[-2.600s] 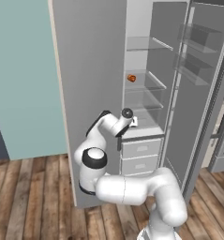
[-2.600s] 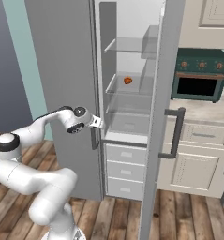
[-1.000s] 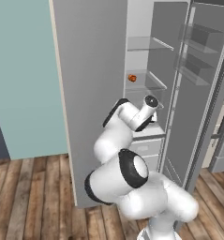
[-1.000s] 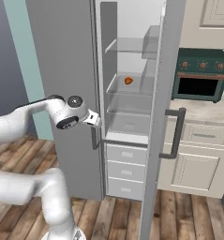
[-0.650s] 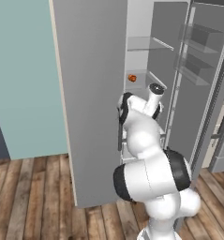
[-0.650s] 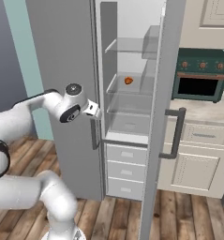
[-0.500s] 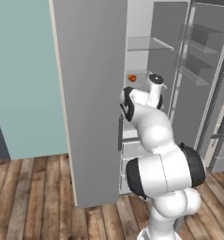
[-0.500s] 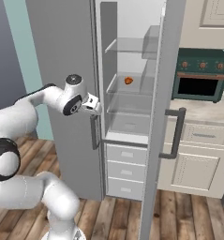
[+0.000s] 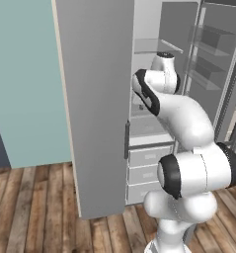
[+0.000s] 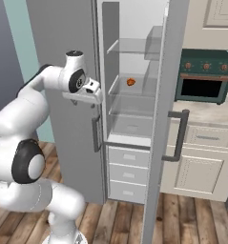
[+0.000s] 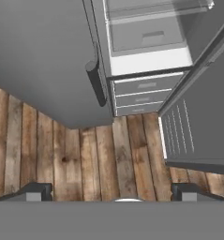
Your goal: There's a chicken drumstick in the fridge that needs to be moved to the freezer for freezing. Pick up the chicken drumstick from the fridge, place it on any shelf in the freezer, and close the fridge and freezer doors when done.
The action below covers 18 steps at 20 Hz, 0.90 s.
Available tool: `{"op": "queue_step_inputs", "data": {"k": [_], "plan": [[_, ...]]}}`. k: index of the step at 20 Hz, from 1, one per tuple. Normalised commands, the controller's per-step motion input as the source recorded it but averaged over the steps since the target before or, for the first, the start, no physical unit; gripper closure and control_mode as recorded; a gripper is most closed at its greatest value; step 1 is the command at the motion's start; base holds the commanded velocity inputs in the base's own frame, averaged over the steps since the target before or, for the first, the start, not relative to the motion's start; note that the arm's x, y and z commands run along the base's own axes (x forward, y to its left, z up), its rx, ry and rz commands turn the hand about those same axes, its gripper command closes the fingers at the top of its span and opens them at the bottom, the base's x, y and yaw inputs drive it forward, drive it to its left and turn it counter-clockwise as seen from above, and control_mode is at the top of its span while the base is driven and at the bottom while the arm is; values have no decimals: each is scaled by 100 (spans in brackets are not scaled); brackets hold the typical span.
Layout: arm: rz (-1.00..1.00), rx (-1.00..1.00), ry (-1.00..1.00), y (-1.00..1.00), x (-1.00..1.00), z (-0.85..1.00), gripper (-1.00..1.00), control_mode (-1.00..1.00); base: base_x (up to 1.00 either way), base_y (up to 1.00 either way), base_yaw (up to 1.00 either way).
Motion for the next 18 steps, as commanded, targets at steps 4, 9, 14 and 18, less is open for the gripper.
{"op": "queue_step_inputs", "data": {"k": [4,9,14,18], "plan": [[0,-11,11,5,-65,1,-100,-100,0,0,0],[0,1,-7,0,-100,2,-100,-100,0,0,0],[2,16,-28,-2,-100,1,-100,-100,0,0,0],[5,10,-21,-1,-82,22,-100,-100,0,0,0]]}}
